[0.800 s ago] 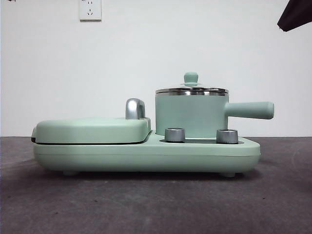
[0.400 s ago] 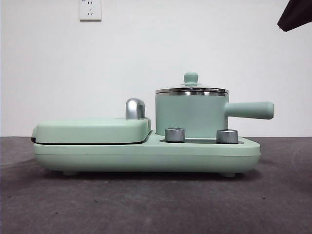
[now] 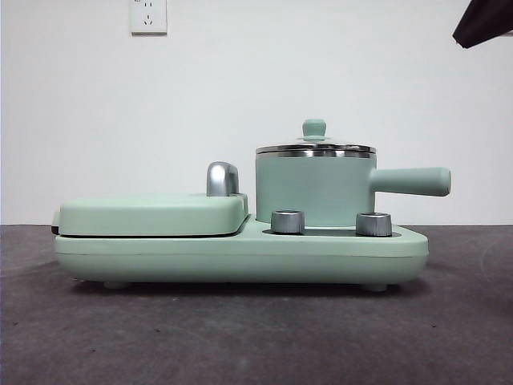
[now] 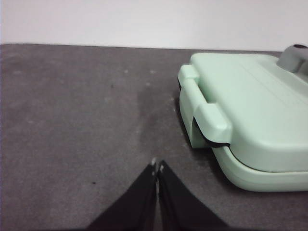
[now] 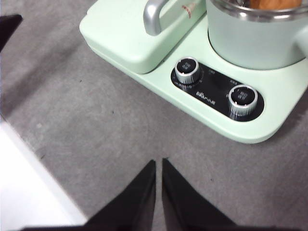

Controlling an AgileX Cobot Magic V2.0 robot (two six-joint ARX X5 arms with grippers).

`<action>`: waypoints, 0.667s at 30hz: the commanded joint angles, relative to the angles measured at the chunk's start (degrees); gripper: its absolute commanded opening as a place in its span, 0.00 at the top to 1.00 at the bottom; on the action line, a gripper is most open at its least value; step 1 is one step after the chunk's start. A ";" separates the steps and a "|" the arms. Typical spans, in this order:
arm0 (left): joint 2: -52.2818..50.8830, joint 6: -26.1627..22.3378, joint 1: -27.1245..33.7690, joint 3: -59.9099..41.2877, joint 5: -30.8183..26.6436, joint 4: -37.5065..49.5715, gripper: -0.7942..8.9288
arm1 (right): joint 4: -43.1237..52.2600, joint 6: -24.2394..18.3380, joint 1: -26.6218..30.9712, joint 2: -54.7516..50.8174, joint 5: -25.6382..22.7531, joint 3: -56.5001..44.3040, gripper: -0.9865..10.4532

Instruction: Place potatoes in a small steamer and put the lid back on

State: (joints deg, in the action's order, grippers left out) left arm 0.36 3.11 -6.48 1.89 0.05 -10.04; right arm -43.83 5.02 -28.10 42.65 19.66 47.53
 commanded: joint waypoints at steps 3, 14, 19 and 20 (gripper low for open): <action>-0.11 5.44 0.09 -0.74 0.02 0.66 0.91 | 1.84 0.79 -0.28 0.28 -0.15 0.48 0.90; -0.11 5.42 0.09 -0.72 0.02 0.68 0.91 | 1.86 0.79 -0.28 0.28 -0.15 0.48 0.90; -0.11 5.42 0.09 -0.72 0.02 0.68 0.91 | 5.05 -13.90 2.16 -3.10 -2.56 -1.84 0.90; -0.11 5.40 0.09 -0.72 0.02 0.70 0.91 | 8.00 -16.20 3.87 -5.49 -2.56 -4.37 0.90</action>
State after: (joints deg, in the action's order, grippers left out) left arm 0.34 8.38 -6.42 1.89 0.10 -10.07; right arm -37.56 -3.73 -25.19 38.92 17.69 44.60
